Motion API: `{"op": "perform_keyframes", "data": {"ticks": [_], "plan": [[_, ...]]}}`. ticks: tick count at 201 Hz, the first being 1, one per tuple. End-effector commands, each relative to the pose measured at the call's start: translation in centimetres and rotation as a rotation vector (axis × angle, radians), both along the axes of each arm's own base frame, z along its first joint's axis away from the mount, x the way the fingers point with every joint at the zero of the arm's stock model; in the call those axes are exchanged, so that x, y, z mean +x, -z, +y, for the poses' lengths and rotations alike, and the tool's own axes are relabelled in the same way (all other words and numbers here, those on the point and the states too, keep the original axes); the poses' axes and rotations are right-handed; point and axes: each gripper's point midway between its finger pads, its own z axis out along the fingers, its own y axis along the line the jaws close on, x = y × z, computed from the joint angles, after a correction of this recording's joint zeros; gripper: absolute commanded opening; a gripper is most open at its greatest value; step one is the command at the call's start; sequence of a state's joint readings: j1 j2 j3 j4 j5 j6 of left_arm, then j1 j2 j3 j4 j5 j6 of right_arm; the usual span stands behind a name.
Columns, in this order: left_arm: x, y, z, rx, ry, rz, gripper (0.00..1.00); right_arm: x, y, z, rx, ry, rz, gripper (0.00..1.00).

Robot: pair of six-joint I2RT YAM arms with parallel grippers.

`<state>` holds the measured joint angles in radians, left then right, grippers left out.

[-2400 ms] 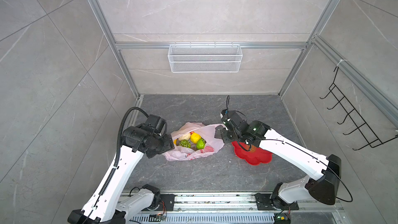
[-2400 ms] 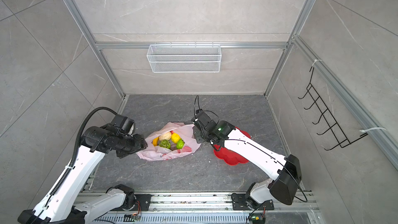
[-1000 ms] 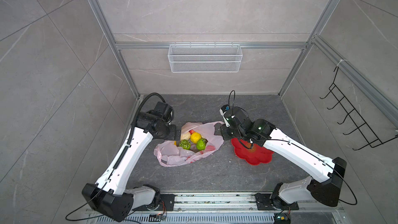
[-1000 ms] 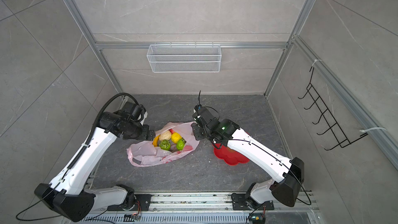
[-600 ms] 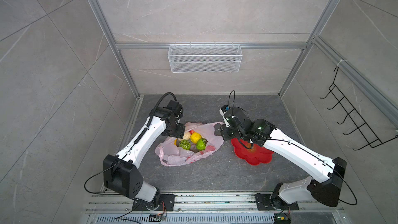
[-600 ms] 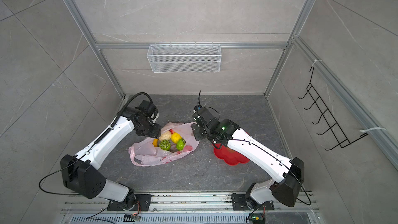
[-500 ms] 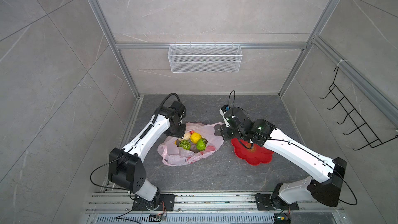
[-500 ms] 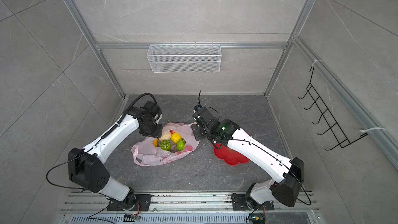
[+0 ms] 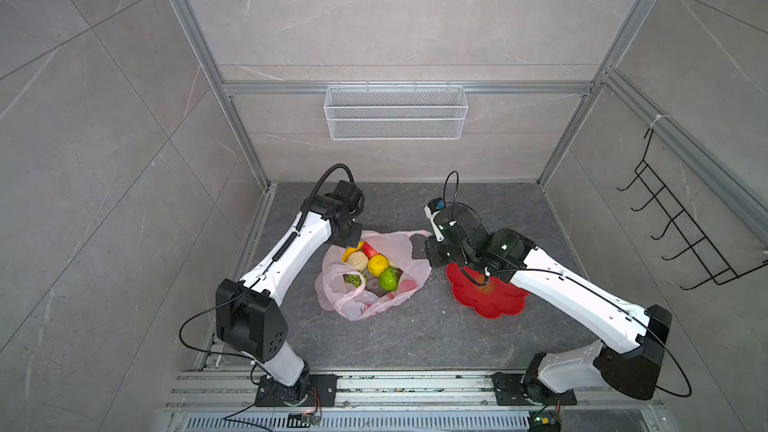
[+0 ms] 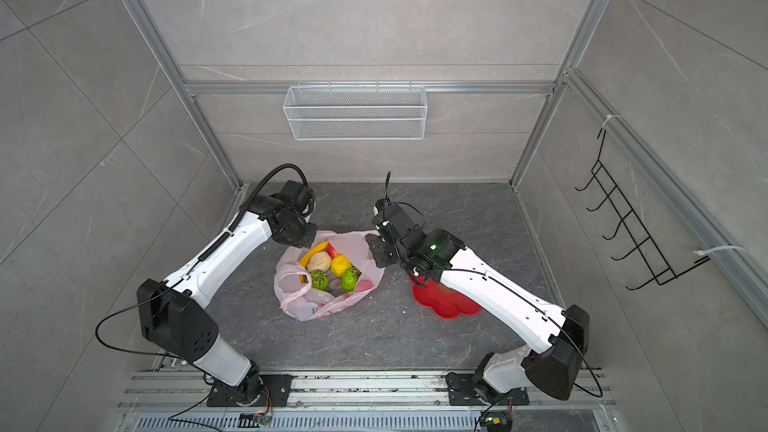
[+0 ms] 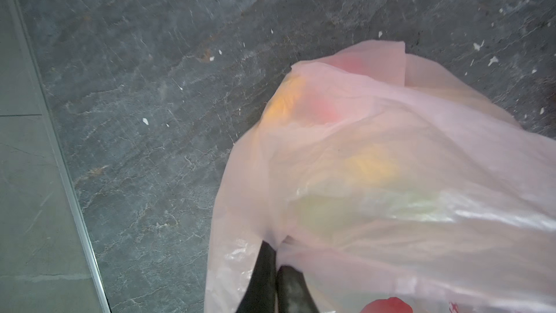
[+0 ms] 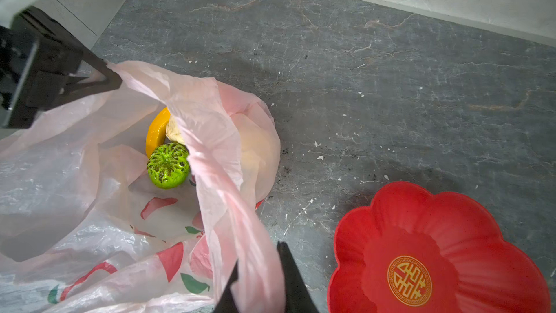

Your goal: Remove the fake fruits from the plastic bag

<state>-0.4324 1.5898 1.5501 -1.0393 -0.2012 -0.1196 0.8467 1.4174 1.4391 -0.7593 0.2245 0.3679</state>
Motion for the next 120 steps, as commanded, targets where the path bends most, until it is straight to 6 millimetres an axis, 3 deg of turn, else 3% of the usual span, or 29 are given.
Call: {"op": "perform_keyframes", "data": {"ticks": [1, 26, 51, 79, 120], "plan": [[0.3, -5.9, 0.5, -0.039, 0.011, -0.186, 0.0, -0.1, -1.2, -0.8, 0.028, 0.035, -0.032, 0.17], [-0.7, -7.7, 0.1, -0.12, 0.014, -0.245, 0.0, -0.3, -0.8, -1.5, 0.033, 0.054, -0.039, 0.16], [-1.8, -7.0, 0.0, -0.158, 0.007, -0.225, 0.0, -0.5, -0.5, -1.6, 0.039, 0.059, -0.033, 0.16], [-2.6, -5.3, 0.0, -0.182, -0.012, -0.194, 0.12, -0.5, -0.5, -1.0, 0.063, 0.046, -0.026, 0.16], [-3.2, -4.5, -0.3, -0.228, -0.032, -0.178, 0.31, -0.6, -0.1, -0.6, 0.085, 0.037, -0.014, 0.16]]}}
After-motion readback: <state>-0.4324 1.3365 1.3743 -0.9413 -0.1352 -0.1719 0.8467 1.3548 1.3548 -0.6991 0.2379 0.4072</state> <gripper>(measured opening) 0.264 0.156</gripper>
